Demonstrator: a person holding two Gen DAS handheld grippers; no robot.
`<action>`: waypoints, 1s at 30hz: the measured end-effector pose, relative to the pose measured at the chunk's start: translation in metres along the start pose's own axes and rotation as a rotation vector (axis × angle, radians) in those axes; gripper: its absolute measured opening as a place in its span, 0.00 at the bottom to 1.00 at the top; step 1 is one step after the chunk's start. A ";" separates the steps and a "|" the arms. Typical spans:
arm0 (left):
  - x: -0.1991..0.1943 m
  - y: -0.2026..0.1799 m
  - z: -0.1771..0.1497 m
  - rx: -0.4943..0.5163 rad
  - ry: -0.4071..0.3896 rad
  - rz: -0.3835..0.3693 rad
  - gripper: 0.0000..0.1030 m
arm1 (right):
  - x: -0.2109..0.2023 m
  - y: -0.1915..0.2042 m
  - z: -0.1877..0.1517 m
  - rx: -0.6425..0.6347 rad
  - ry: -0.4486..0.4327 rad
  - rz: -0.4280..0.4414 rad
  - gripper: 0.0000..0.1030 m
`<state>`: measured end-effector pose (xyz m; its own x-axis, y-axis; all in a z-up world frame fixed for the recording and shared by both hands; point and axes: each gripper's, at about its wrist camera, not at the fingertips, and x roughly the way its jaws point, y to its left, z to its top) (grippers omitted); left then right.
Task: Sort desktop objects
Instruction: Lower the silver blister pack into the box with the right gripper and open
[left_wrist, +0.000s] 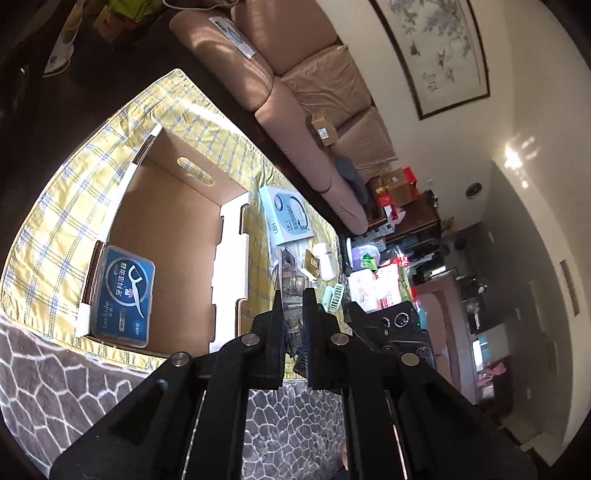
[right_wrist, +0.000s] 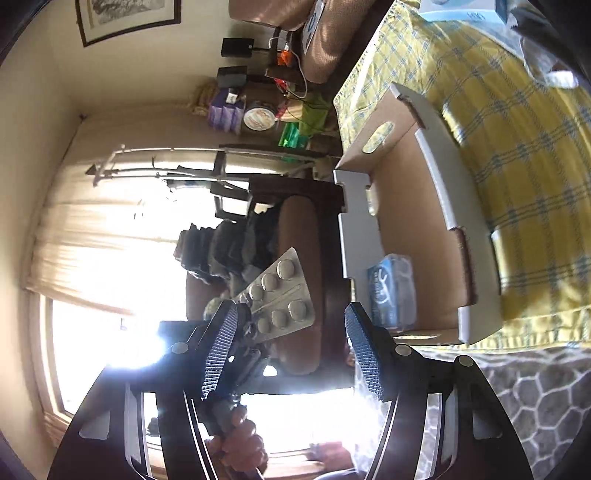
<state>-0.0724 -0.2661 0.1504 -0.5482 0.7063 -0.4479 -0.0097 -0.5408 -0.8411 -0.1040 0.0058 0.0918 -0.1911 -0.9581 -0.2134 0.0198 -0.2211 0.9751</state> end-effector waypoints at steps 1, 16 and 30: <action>-0.004 -0.001 0.000 0.004 -0.002 0.003 0.07 | 0.006 0.001 -0.002 0.015 0.006 0.017 0.62; -0.029 0.008 -0.011 -0.004 -0.021 0.041 0.37 | 0.037 0.059 -0.008 -0.234 -0.026 -0.096 0.16; -0.035 0.069 -0.002 -0.007 0.045 0.237 0.43 | 0.104 0.032 0.035 -0.340 0.100 -0.329 0.15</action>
<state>-0.0519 -0.3272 0.1076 -0.4969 0.5799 -0.6456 0.1204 -0.6907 -0.7130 -0.1580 -0.0946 0.1024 -0.1456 -0.8365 -0.5283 0.2967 -0.5463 0.7833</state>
